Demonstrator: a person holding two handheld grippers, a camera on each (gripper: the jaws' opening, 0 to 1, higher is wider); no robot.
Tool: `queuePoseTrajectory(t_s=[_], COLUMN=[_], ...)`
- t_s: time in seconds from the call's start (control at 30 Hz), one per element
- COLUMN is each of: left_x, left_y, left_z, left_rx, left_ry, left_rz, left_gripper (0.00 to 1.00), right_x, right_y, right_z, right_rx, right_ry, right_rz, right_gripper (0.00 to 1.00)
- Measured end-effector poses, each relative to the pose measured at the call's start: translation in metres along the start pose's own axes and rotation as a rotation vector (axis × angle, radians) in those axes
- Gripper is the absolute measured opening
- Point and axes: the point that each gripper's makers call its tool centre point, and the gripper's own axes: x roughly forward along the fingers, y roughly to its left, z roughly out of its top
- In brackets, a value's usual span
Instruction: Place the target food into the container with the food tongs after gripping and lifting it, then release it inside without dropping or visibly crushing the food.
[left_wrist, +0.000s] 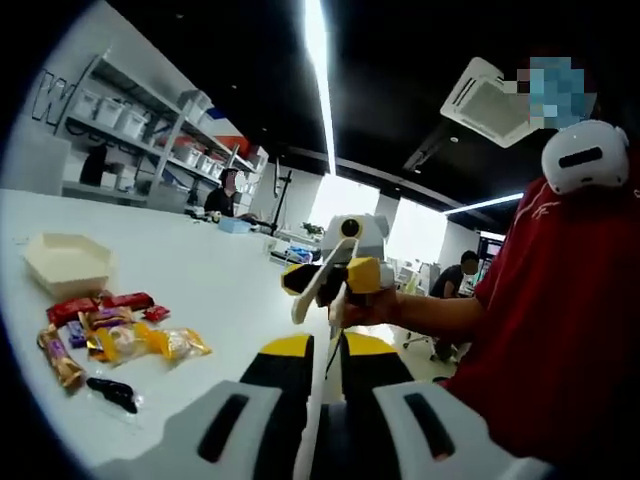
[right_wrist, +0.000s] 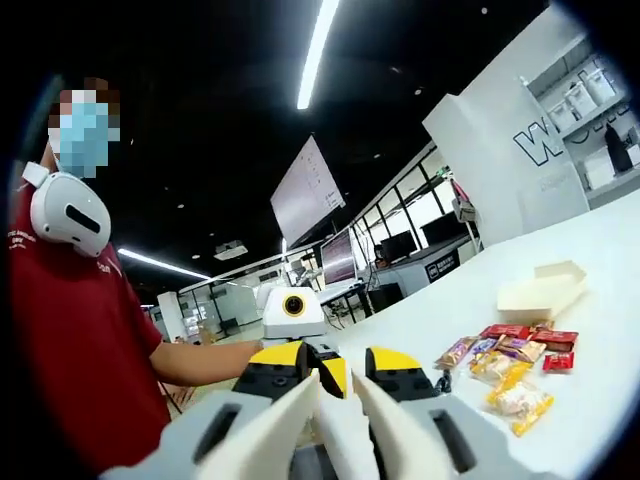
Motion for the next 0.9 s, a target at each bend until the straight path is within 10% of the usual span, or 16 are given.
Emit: queuePoseTrajectory(t_s=[0.5, 0.9], left_x=[-0.035, -0.065], left_y=[0.057, 0.089], left_z=[-0.019, -0.040], left_rx=[0.065, 0.008], left_ry=[-0.034, 0.034], left_rz=[0.384, 0.643], left_gripper=[0.60, 0.98], right_x=[-0.009, -0.016], right_y=[-0.071, -0.098], right_z=[-0.015, -0.022], right_rx=[-0.036, -0.096], right_ry=[0.025, 0.086], right_rz=[-0.313, -0.372], right_gripper=[0.20, 0.21])
